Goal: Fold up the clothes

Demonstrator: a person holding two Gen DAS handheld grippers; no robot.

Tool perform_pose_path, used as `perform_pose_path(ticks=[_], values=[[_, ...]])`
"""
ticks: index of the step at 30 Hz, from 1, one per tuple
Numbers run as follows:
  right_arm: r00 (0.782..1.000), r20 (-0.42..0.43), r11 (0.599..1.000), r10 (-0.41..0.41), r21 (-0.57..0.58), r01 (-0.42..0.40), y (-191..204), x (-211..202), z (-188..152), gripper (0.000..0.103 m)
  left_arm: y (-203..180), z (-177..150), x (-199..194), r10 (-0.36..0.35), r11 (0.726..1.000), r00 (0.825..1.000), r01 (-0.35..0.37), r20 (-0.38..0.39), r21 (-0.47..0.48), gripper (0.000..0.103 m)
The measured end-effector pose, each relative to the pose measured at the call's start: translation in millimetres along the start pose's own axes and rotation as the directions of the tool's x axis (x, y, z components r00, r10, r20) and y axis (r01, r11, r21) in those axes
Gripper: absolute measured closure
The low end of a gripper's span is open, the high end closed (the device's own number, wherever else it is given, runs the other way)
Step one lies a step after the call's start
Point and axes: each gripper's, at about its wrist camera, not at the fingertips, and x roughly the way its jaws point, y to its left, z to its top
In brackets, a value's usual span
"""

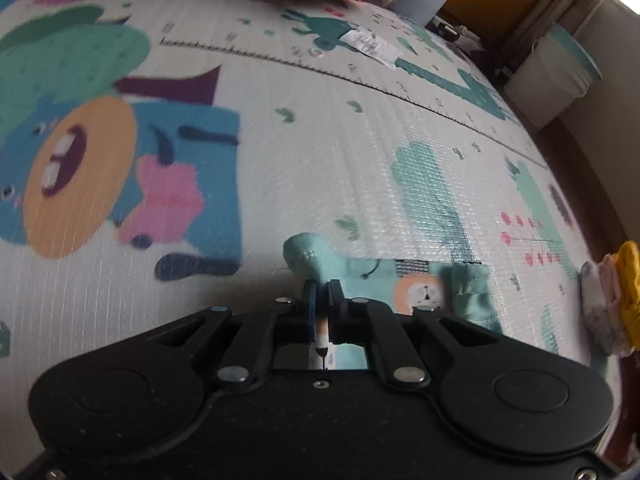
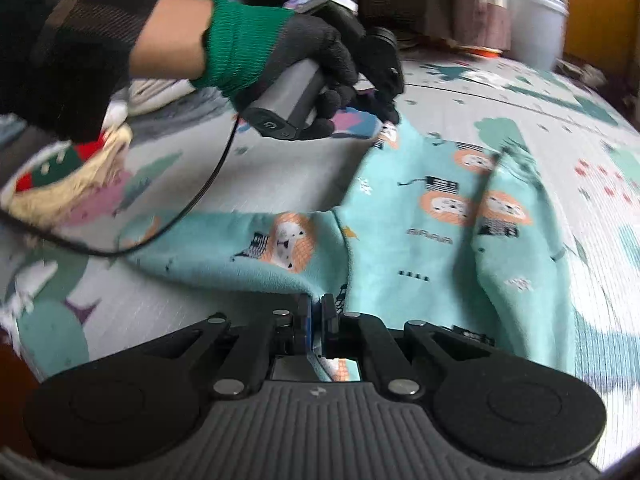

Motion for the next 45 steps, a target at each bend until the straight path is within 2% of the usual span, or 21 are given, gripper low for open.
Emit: perform_pose_path(ticks=[10, 16, 18, 19, 20, 21, 22, 23, 25, 26, 28, 31, 33, 36, 40, 43, 45], values=[[0.998, -0.034, 0.97, -0.052, 0.236, 0.059, -45.5, -1.5, -15.7, 0.098, -64.2, -9.9, 24.0, 0.09, 0.978, 0.996, -0.086, -0.012, 0.189, 0.1], [0.998, -0.062, 0.931, -0.01, 0.364, 0.032, -68.5, 7.4, -30.7, 0.097, -83.8, -20.0, 45.0, 0.108, 0.964, 0.994, -0.099, -0.024, 0.249, 0.099], [0.998, -0.069, 0.916, 0.007, 0.401, 0.021, -75.9, 11.9, -34.8, 0.093, -88.6, -25.0, 55.0, 0.086, 0.961, 0.995, -0.068, -0.054, 0.269, 0.099], [0.998, -0.068, 0.908, 0.018, 0.419, 0.012, -79.4, 13.6, -37.2, 0.093, -90.7, -28.1, 58.2, 0.064, 0.959, 0.996, -0.042, -0.068, 0.28, 0.097], [0.998, -0.064, 0.899, 0.029, 0.438, 0.002, -83.0, 14.6, -39.8, 0.093, -92.2, -31.3, 61.0, 0.036, 0.956, 0.996, -0.011, -0.08, 0.293, 0.089], [0.998, -0.05, 0.887, 0.034, 0.462, -0.007, -87.1, 12.4, -43.4, 0.091, -93.5, -34.2, 62.6, 0.009, 0.953, 0.996, 0.019, -0.091, 0.303, 0.072], [0.999, -0.036, 0.874, 0.038, 0.485, -0.016, -91.3, 10.1, -47.0, 0.082, -93.8, -35.5, 59.5, -0.017, 0.951, 0.996, 0.045, -0.092, 0.306, 0.066], [0.999, -0.021, 0.866, 0.036, 0.499, -0.021, -94.4, 6.7, -50.5, 0.068, -93.3, -35.5, 52.4, -0.042, 0.949, 0.995, 0.067, -0.087, 0.309, 0.064], [0.999, 0.017, 0.901, -0.037, 0.433, 0.026, -87.2, -12.4, -57.1, 0.064, -91.9, -35.4, 37.6, -0.095, 0.942, 0.993, 0.114, -0.075, 0.316, 0.063], [0.999, 0.007, 0.92, -0.054, 0.388, 0.047, -79.3, -16.1, -62.1, 0.063, -90.5, -35.5, 28.5, -0.121, 0.934, 0.99, 0.137, -0.068, 0.329, 0.06], [0.996, -0.013, 0.951, -0.086, 0.298, 0.086, -63.5, -23.0, -72.0, 0.064, -85.2, -36.4, 12.8, -0.13, 0.924, 0.99, 0.14, -0.05, 0.356, 0.059], [0.996, -0.051, 0.97, -0.075, 0.226, 0.085, -38.0, -23.3, -84.6, 0.064, -66.7, -37.3, -5.3, -0.151, 0.928, 0.988, 0.152, -0.031, 0.339, 0.059], [0.996, -0.047, 0.983, -0.07, 0.166, 0.077, -19.6, -25.3, -85.4, 0.064, -50.0, -37.7, -11.5, -0.14, 0.942, 0.99, 0.142, -0.026, 0.303, 0.059], [0.998, -0.01, 0.993, -0.066, 0.095, 0.067, -2.6, -28.2, -74.7, 0.065, -24.8, -40.9, -21.4, -0.122, 0.961, 0.992, 0.123, -0.023, 0.247, 0.059], [0.993, 0.034, 0.992, -0.113, 0.058, 0.111, -4.6, -22.3, -53.9, 0.065, 1.7, -45.2, -28.3, -0.132, 0.978, 0.991, 0.135, -0.028, 0.161, 0.059], [0.988, 0.026, 0.988, -0.15, 0.041, 0.149, -13.3, -10.0, -41.9, 0.065, 8.4, -50.2, -26.4, -0.163, 0.976, 0.986, 0.167, -0.039, 0.137, 0.062], [0.988, 0.029, 0.988, -0.151, 0.021, 0.15, -19.6, -4.9, -37.1, 0.065, 4.7, -53.4, -21.2, -0.188, 0.969, 0.981, 0.193, -0.049, 0.153, 0.071]])
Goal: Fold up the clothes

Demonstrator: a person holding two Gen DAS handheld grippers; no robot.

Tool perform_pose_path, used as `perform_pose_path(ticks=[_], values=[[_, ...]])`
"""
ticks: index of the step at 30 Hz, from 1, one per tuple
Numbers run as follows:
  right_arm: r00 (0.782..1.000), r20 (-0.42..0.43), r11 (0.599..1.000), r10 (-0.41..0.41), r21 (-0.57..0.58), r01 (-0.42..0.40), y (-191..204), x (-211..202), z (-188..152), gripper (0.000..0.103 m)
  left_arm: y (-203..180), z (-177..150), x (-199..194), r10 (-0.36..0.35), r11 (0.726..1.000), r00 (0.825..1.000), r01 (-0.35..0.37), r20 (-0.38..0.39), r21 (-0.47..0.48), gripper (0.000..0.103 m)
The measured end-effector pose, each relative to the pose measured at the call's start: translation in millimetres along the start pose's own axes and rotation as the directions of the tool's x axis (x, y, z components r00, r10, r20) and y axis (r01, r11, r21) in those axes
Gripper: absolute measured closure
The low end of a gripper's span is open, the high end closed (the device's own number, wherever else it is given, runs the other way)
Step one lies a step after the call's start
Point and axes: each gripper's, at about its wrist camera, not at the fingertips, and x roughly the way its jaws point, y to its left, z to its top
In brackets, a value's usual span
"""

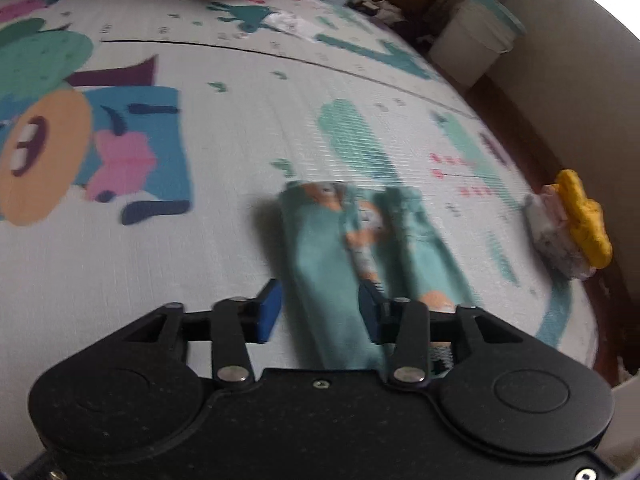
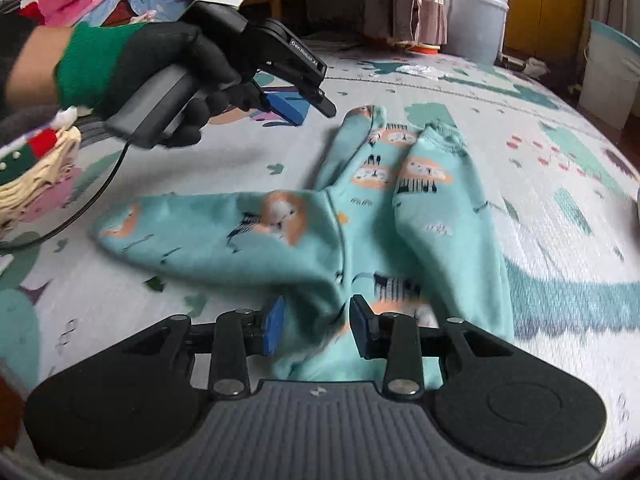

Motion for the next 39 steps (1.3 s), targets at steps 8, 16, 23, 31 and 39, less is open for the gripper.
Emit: perform_pose_path(ticks=[8, 16, 23, 31, 39], values=[[0.996, -0.089, 0.999, 0.004, 0.04, 0.0, -19.5, 27.4, -3.7, 0.083, -34.7, -16.1, 37.3, -0.053, 0.987, 0.996, 0.062, -0.069, 0.147, 0.091], [0.993, -0.104, 0.944, 0.058, 0.329, -0.02, -48.5, 29.0, -15.6, 0.083, -46.0, -14.1, 41.7, 0.006, 0.974, 1.0, 0.001, -0.031, 0.226, 0.09], [0.992, -0.097, 0.925, 0.077, 0.378, -0.034, -51.0, 27.7, -23.2, 0.083, -47.1, -1.8, 67.8, 0.053, 0.965, 0.998, -0.04, -0.043, 0.257, 0.088], [0.991, -0.105, 0.92, 0.082, 0.39, -0.035, -49.7, 27.8, -24.7, 0.083, -60.1, 24.9, 85.8, 0.135, 0.937, 0.99, -0.136, 0.025, 0.322, 0.088], [0.992, -0.106, 0.922, 0.07, 0.386, -0.024, -47.4, 24.0, -22.8, 0.082, -50.8, 44.6, 80.6, 0.142, 0.948, 0.989, -0.144, 0.027, 0.284, 0.08]])
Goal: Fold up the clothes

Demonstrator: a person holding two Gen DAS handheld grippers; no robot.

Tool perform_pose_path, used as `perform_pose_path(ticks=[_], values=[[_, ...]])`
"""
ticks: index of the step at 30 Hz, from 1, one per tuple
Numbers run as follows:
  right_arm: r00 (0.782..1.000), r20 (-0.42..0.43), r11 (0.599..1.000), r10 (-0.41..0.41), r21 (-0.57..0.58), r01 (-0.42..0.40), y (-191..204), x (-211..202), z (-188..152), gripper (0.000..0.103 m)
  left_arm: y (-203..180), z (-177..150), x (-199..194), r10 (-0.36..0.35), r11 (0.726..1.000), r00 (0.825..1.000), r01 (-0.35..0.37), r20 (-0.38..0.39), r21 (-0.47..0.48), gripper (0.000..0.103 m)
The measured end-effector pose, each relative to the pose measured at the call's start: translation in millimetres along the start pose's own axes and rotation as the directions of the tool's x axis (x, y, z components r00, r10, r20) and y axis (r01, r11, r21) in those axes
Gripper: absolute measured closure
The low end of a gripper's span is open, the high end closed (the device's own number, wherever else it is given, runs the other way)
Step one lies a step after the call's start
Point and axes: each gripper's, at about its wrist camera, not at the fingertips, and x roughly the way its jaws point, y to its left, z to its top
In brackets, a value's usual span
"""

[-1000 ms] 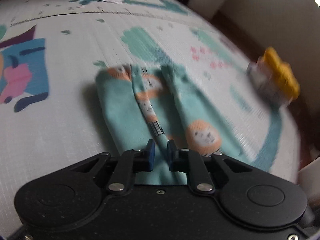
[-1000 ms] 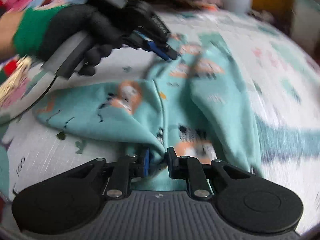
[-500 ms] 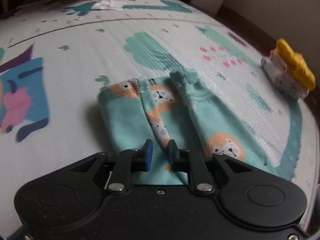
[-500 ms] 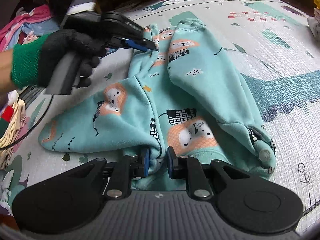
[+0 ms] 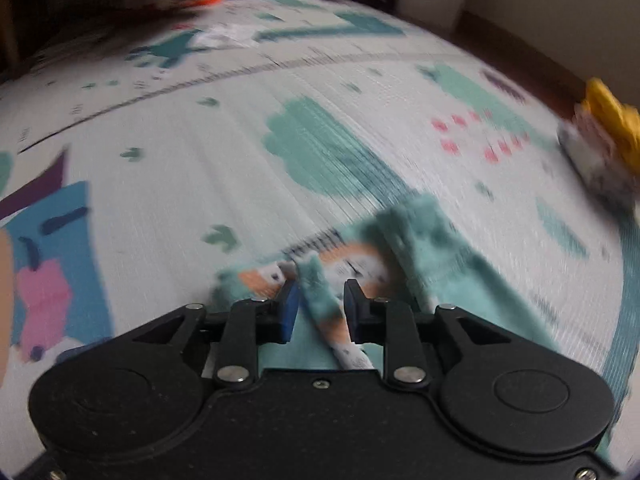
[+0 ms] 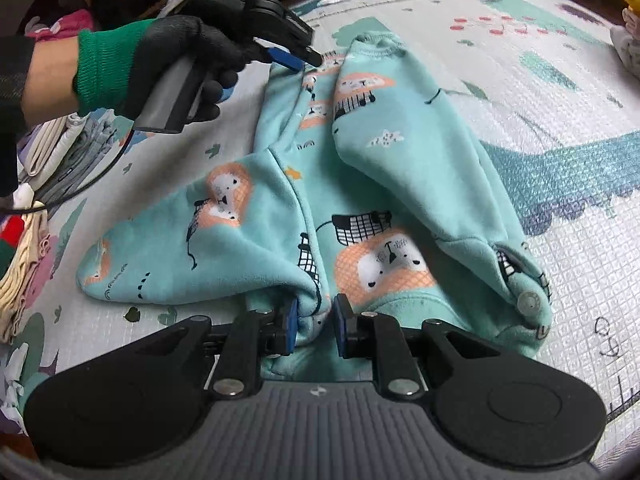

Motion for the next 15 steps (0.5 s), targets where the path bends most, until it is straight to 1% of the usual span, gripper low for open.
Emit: perform_pose_path(ticks=[2, 4, 6, 8, 9, 11, 13, 14, 15], values=[[1.0, 0.011, 1.0, -0.004, -0.03, 0.004, 2.6, -2.5, -0.6, 0.082, 7.4, -5.8, -24.3, -0.019, 1.0, 1.0, 0.019, 0.012, -0.005, 0.08], [1.0, 0.028, 0.995, -0.015, -0.101, 0.017, 9.0, -5.5, -2.6, 0.082, 14.7, -16.8, -52.8, -0.044, 0.999, 0.999, 0.044, 0.018, -0.002, 0.077], [0.999, 0.047, 0.987, -0.016, -0.162, 0.024, 14.4, -8.6, -5.3, 0.082, 32.2, -41.3, -87.6, -0.038, 0.999, 0.999, 0.038, 0.018, -0.031, 0.057], [0.998, 0.059, 0.98, -0.014, -0.197, 0.026, 17.7, -9.8, -7.8, 0.082, 51.1, -66.6, -121.6, -0.023, 0.997, 1.0, 0.024, 0.017, -0.068, 0.057], [0.998, 0.061, 0.979, -0.015, -0.202, 0.027, 18.2, -9.4, -8.3, 0.082, 64.1, -82.0, -136.5, 0.01, 0.994, 1.0, -0.009, 0.014, -0.106, 0.057], [0.998, 0.061, 0.978, -0.02, -0.205, 0.032, 18.0, -8.1, -9.2, 0.082, 90.8, -117.9, -166.9, 0.085, 0.977, 0.996, -0.082, 0.002, -0.195, 0.057], [0.998, 0.056, 0.979, -0.023, -0.202, 0.034, 17.0, -5.2, -7.5, 0.082, 111.2, -155.6, -193.5, 0.144, 0.947, 0.989, -0.143, -0.02, -0.289, 0.057], [0.998, 0.056, 0.979, -0.025, -0.203, 0.036, 16.7, -4.5, -7.2, 0.081, 118.8, -173.2, -204.9, 0.165, 0.929, 0.986, -0.167, -0.033, -0.332, 0.057], [0.998, 0.056, 0.978, -0.028, -0.204, 0.038, 16.5, -3.9, -6.9, 0.081, 120.5, -187.8, -212.0, 0.17, 0.914, 0.984, -0.175, -0.045, -0.366, 0.057]])
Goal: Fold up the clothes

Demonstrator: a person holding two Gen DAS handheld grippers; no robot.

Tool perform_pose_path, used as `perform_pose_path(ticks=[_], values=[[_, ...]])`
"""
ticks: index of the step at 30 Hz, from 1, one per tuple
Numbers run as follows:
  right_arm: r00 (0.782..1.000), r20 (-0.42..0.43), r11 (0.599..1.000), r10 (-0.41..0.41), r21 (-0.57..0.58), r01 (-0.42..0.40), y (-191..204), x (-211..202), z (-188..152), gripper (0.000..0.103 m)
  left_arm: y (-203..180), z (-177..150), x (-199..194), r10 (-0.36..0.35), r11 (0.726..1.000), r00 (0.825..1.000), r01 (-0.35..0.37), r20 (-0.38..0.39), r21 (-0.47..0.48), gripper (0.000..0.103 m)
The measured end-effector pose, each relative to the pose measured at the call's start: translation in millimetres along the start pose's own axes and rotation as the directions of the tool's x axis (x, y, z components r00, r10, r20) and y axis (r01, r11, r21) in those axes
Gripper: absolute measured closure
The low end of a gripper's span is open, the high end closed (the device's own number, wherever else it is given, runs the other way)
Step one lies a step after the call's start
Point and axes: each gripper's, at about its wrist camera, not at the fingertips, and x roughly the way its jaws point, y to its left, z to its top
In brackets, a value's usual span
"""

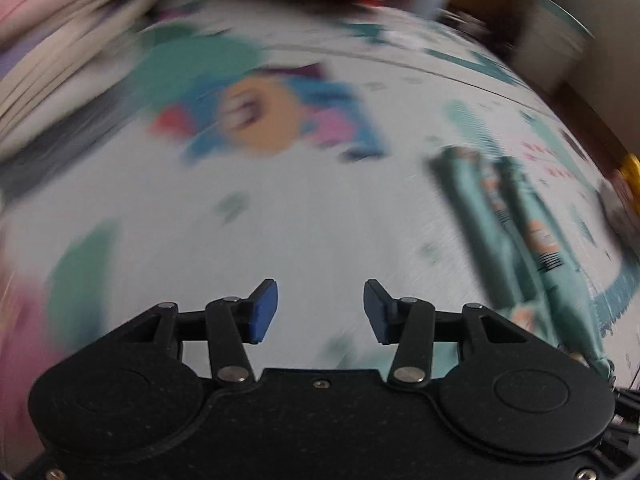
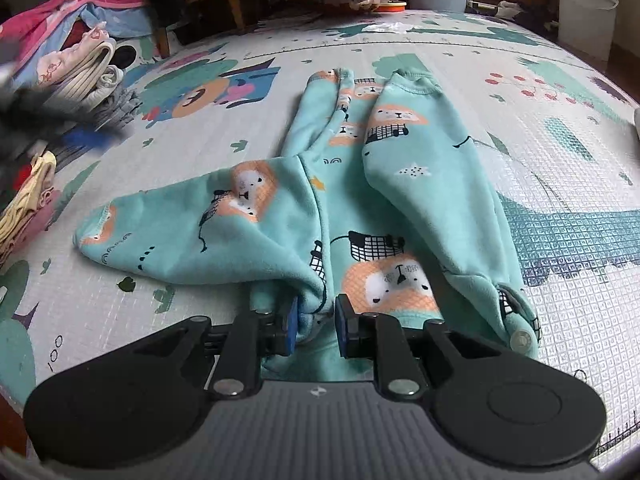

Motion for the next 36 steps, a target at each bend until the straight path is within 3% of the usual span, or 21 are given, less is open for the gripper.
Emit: perform_pose_path(ticks=[3, 5, 10, 12, 16, 17, 18, 22, 25, 27, 29, 33, 36], values=[[1.0, -0.001, 1.0, -0.011, 0.0, 0.011, -1.5, 1.4, -0.3, 0.077, 22.5, -37.6, -16.7, 0.021, 0.994, 0.999, -0.024, -0.03, -0.108, 0.057], [1.0, -0.001, 1.0, -0.017, 0.002, 0.017, -2.3, 1.9, -2.1, 0.074, 26.4, -55.0, -17.3, -0.006, 0.985, 0.999, -0.001, -0.039, -0.172, 0.057], [1.0, 0.0, 1.0, -0.03, 0.001, 0.03, -1.5, 3.4, -3.1, 0.073, 31.4, -62.5, -10.8, -0.086, 0.957, 0.996, 0.08, -0.01, -0.278, 0.058], [0.999, -0.001, 0.999, -0.035, 0.003, 0.035, -0.8, 4.0, -3.0, 0.073, 30.3, -58.1, -4.0, -0.125, 0.947, 0.992, 0.119, -0.003, -0.299, 0.068], [0.999, 0.0, 0.999, -0.043, 0.004, 0.043, 0.5, 4.6, -3.4, 0.073, 29.5, -53.7, 10.0, -0.13, 0.939, 0.991, 0.111, -0.035, -0.325, 0.074], [0.999, 0.001, 0.999, -0.045, 0.002, 0.045, 1.0, 4.6, -3.8, 0.073, 27.9, -52.2, 10.2, -0.133, 0.939, 0.991, 0.117, -0.029, -0.324, 0.087], [0.999, 0.002, 0.999, -0.047, 0.002, 0.047, 1.2, 4.6, -3.9, 0.073, 25.3, -50.9, 10.0, -0.131, 0.942, 0.991, 0.117, -0.025, -0.315, 0.103], [0.998, 0.006, 0.998, -0.056, -0.007, 0.056, 3.1, 4.6, -4.2, 0.072, -9.4, -34.9, -5.8, -0.09, 0.987, 0.996, 0.092, 0.022, -0.133, 0.103], [0.998, 0.005, 0.998, -0.059, -0.001, 0.059, 2.8, 3.9, -3.9, 0.071, -60.0, -4.1, -31.3, -0.139, 0.986, 0.986, 0.129, 0.096, 0.104, 0.103], [0.998, 0.009, 0.998, -0.066, -0.013, 0.066, 3.6, 2.5, -3.1, 0.069, -102.0, 21.6, -47.6, -0.193, 0.948, 0.974, 0.153, 0.121, 0.278, 0.103], [0.997, 0.018, 0.997, -0.075, -0.03, 0.076, 5.2, 0.5, -2.0, 0.066, -142.2, 47.7, -59.7, -0.249, 0.89, 0.96, 0.175, 0.129, 0.421, 0.103], [0.994, 0.079, 0.994, -0.07, -0.074, 0.075, 13.8, -10.2, 1.4, 0.059, -218.0, 91.8, -66.7, -0.329, 0.738, 0.941, 0.204, 0.079, 0.643, 0.103], [0.993, 0.103, 0.994, -0.063, -0.083, 0.071, 20.6, -13.5, 4.8, 0.054, -272.3, 107.0, -66.4, -0.345, 0.614, 0.939, 0.224, 0.002, 0.757, 0.103]])
